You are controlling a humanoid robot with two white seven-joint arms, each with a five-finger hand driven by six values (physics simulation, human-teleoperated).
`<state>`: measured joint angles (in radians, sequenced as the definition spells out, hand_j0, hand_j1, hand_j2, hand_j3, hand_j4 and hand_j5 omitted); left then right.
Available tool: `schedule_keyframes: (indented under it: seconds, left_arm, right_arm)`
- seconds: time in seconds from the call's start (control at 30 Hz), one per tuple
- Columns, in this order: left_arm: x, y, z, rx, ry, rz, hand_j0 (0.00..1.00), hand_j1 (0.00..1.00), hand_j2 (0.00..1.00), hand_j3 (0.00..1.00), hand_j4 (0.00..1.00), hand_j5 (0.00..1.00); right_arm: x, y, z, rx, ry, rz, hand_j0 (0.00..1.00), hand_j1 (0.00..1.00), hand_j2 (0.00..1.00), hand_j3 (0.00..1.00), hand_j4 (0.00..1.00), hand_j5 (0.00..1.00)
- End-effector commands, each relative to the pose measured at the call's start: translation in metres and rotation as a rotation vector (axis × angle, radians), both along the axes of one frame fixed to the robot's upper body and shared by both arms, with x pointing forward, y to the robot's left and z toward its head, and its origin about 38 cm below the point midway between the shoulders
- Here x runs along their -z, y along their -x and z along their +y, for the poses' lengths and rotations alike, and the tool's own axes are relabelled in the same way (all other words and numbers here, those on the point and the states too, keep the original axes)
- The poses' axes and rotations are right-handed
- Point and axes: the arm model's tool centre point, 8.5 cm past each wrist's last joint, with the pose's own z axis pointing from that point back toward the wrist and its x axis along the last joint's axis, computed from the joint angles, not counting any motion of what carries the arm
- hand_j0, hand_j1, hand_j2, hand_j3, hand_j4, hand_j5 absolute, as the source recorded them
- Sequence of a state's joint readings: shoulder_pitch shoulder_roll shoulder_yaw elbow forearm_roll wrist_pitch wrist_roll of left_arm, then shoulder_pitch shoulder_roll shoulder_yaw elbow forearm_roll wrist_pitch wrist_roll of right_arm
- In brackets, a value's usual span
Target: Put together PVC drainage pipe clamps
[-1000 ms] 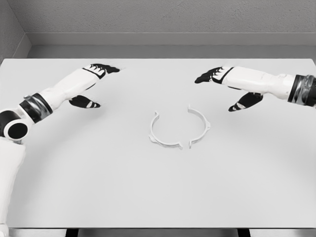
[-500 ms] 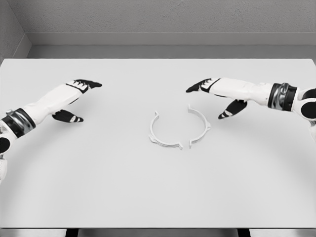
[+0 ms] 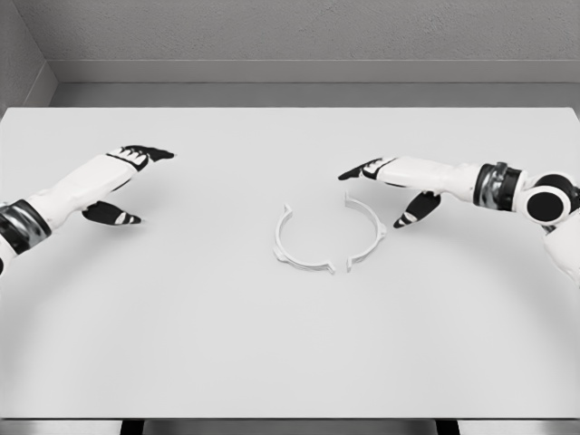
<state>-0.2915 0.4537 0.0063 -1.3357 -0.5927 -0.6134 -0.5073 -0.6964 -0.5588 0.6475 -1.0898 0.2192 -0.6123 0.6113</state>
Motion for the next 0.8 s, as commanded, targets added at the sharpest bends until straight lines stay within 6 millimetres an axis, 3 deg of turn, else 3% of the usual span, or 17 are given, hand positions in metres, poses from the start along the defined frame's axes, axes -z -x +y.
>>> schedule_keyframes:
  seconds: [0.0, 0.07, 0.77]
  left_arm:
    - [-0.007, 0.001, 0.012, -0.025, 0.015, -0.011, 1.0, 1.0, 1.0, 1.0, 1.0, 1.0]
    - [-0.009, 0.003, 0.022, -0.047, 0.013, -0.015, 1.0, 1.0, 1.0, 1.0, 1.0, 1.0]
    - [-0.006, 0.003, 0.023, -0.05, 0.008, -0.007, 1.0, 1.0, 1.0, 1.0, 1.0, 1.0]
  right_arm:
    - [0.005, -0.001, 0.001, 0.009, -0.005, 0.013, 1.0, 1.0, 1.0, 1.0, 1.0, 1.0]
    - [0.006, -0.002, -0.001, 0.016, -0.003, 0.018, 1.0, 1.0, 1.0, 1.0, 1.0, 1.0]
    - [0.004, -0.003, 0.009, -0.006, -0.006, 0.008, 1.0, 1.0, 1.0, 1.0, 1.0, 1.0]
